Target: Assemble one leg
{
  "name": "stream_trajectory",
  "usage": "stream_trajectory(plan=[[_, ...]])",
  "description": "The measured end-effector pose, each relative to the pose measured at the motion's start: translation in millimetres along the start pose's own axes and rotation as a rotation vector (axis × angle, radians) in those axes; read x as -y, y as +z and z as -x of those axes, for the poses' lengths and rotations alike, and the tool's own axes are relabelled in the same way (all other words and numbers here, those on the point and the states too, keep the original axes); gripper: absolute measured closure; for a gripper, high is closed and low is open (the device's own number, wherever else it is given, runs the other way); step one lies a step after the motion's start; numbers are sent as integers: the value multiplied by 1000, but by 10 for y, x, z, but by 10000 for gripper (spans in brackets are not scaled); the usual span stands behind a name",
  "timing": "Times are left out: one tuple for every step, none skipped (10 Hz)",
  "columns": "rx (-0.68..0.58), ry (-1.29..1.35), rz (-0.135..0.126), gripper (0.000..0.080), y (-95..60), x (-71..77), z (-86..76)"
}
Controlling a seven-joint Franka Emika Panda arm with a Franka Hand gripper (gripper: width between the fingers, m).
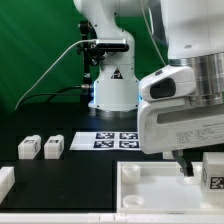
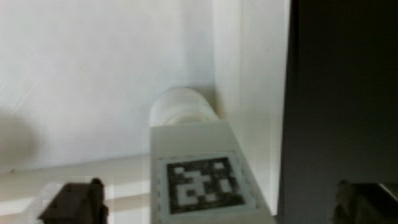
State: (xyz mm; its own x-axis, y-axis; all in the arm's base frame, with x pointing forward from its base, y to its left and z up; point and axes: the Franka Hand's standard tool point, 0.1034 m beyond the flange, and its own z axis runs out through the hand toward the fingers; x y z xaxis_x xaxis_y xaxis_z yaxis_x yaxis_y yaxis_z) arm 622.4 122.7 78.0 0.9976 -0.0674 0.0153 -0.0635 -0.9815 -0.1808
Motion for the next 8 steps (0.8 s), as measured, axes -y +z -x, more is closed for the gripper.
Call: stream_trajectory(plan=[[24,4,-1,151,-29,-41,-4],[61,25,-7,151,-161,-131,-172],[32,44,-11,151,-171,-139,-323],[38,41,-10,151,-123,-125,-268],[38,42,-10,151,-124,-133,-270],[38,43,-10,278,-122,-136,-270],[39,43,-10,416,-118,-136,-268],[39,43,-10,510,-119,-138,-269]])
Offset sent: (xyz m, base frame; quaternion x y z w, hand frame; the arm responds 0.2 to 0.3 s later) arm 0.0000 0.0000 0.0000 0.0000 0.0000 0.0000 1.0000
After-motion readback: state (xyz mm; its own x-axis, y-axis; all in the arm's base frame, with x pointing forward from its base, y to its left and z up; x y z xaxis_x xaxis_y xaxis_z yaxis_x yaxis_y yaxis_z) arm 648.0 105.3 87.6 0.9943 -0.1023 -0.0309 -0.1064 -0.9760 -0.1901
